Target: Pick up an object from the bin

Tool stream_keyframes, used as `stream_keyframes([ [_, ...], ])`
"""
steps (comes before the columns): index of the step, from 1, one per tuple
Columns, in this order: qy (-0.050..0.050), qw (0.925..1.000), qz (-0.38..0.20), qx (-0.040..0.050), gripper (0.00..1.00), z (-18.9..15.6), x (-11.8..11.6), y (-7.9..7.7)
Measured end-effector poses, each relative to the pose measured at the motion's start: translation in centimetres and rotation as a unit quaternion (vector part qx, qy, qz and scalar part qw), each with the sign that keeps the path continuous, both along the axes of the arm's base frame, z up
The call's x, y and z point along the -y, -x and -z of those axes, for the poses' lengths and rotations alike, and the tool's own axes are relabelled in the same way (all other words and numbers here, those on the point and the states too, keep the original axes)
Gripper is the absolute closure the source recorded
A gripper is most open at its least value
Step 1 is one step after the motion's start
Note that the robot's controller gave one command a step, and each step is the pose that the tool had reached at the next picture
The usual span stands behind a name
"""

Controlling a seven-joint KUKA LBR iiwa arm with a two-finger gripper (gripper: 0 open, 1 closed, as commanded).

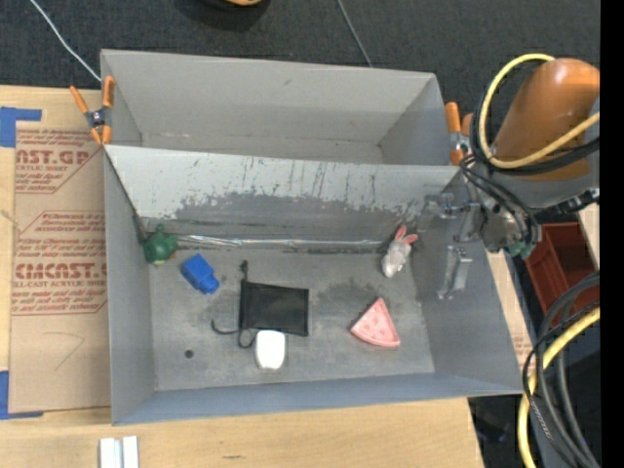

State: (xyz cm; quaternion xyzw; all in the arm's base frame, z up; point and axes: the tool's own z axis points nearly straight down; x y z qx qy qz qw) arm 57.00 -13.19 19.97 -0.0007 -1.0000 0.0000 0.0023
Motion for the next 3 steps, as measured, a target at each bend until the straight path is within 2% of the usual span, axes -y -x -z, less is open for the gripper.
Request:
stream_keyframes([
  [1, 0.001, 1.0, -0.001, 0.0036, 0.0, -0.5, -0.1, -0.1],
  [2, 0.0, 0.9945, 0.104, 0.0021, 0.0, 7.6, -1.5, 1.1],
  [3, 0.0, 0.9979, -0.065, 0.0036, 0.0, 9.8, -11.2, 2.7],
])
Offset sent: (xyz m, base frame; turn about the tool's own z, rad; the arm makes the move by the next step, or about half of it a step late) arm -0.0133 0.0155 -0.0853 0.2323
